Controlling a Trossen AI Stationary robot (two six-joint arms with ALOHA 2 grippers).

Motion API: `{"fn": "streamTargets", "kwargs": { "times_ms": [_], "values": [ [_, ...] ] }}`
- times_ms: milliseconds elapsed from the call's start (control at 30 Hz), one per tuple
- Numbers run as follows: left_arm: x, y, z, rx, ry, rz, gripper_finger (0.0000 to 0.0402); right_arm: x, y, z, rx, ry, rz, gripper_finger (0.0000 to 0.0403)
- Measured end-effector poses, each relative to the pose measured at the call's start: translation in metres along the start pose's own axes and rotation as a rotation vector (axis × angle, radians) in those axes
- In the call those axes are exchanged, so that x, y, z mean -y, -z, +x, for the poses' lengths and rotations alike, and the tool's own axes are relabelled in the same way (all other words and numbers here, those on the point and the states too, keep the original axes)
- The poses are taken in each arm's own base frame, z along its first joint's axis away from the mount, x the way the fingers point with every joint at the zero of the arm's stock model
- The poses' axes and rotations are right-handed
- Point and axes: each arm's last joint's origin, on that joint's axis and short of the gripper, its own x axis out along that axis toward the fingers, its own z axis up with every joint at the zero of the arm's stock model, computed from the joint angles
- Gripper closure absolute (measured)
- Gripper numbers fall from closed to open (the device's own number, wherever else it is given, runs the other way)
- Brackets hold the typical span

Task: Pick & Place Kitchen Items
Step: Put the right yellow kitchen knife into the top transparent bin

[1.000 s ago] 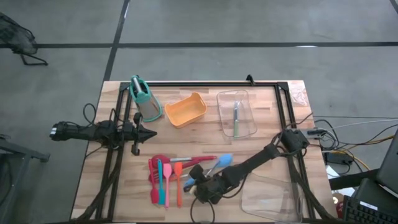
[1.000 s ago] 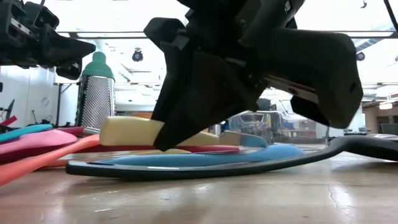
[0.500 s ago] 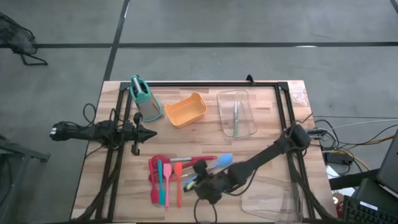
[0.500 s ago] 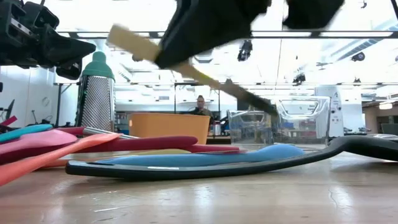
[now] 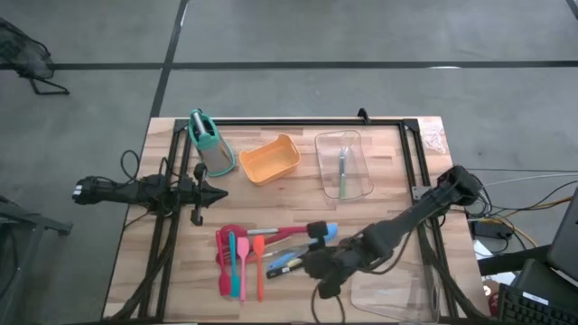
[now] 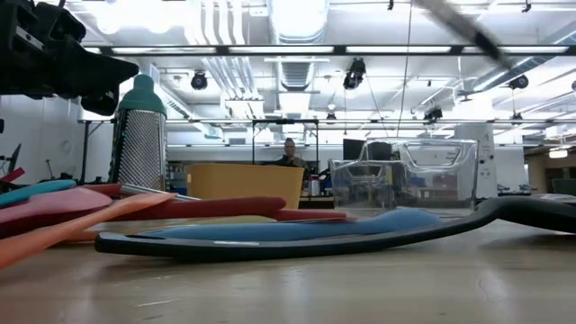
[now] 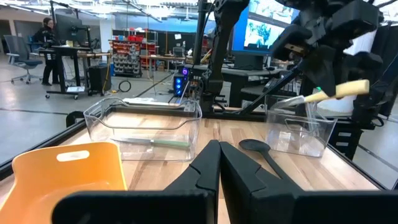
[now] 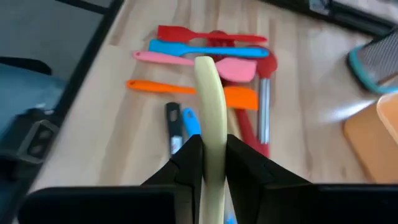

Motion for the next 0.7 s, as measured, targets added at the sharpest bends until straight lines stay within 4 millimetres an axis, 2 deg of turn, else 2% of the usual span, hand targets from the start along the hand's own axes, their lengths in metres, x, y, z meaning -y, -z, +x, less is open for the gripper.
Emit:
{"fn": "streamTargets", "kwargs": {
  "times_ms": [133, 333, 567, 700],
  "values": [
    [0.0, 0.0, 0.0, 0.0, 0.0, 0.0, 0.0388, -0.008, 0.004, -0.013, -0.023, -0.017, 0.045, 0.0359],
    [0.0, 0.0, 0.0, 0.0, -0.001, 0.0, 0.0388, -0.025, 0.015, -0.022, -0.082, -0.041, 0.092, 0.0347],
    [0.0, 0.0, 0.0, 0.0, 0.0, 0.0, 0.0388, -0.039, 0.03, -0.032, -0.178, -0.013, 0.268, 0.036],
    [0.0, 0.0, 0.0, 0.0, 0.0, 0.0, 0.0388, -0.046, 0.045, -0.041, -0.278, 0.044, 0.359, 0.0349]
  ]
}}
